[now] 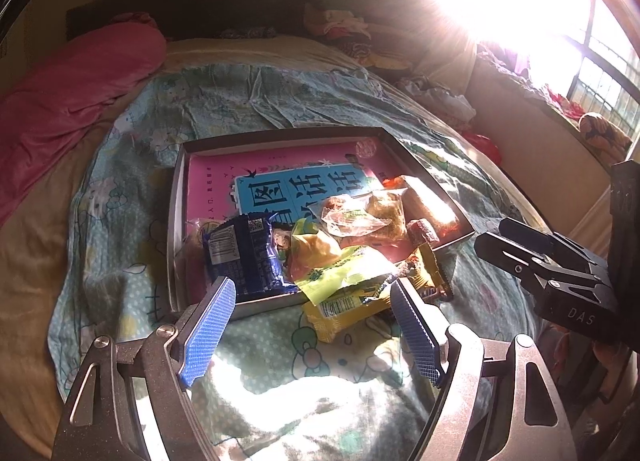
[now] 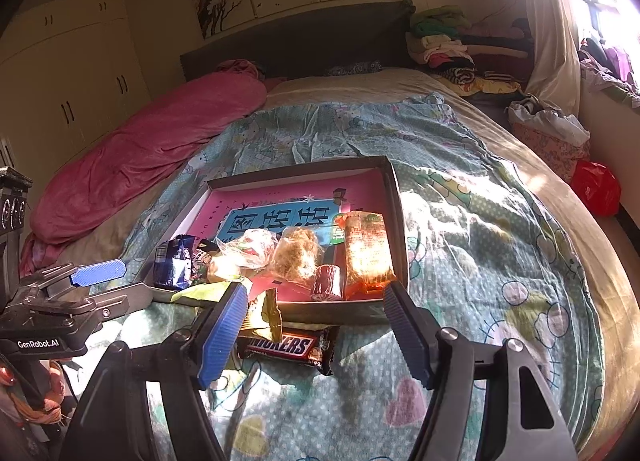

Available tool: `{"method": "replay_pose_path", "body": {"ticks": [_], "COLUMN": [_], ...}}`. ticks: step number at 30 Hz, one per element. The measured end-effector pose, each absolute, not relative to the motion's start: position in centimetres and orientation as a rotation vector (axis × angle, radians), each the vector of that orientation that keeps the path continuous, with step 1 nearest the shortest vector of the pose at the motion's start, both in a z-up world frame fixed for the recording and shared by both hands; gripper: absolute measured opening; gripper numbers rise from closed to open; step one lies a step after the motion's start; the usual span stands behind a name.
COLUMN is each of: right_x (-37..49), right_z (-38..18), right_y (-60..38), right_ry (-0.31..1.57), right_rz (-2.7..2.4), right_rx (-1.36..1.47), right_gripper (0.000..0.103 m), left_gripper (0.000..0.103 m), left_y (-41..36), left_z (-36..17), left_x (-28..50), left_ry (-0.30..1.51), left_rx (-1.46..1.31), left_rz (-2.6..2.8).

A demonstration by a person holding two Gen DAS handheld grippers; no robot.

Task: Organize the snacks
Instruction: 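Grasp the long yellow snack bar with the left gripper while the right reaches the Snickers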

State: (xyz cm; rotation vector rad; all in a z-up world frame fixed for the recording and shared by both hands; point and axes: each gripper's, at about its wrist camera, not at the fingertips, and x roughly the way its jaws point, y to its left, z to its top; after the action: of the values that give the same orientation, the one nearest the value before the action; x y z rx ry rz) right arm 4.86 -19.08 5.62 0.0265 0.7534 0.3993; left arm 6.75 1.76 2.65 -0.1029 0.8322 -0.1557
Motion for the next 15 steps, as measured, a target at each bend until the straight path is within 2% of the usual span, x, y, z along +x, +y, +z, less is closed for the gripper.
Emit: {"method": "replay_pose_path", "body": {"ticks": [15], "right_x": [4.2], "right_z": [3.5], "right_y": [-19.6], "right_ry": [0.831], "right_rz": [0.398], "right_rx": [0.014], "right_gripper": [0.07], "left_gripper": [0.081], "left_y": [-1.3], "left_z": [-0.1], "left_x": [6.8], "left_ry": [0.907], "left_rx": [-0.004], "left_rz": [-0.244]}}
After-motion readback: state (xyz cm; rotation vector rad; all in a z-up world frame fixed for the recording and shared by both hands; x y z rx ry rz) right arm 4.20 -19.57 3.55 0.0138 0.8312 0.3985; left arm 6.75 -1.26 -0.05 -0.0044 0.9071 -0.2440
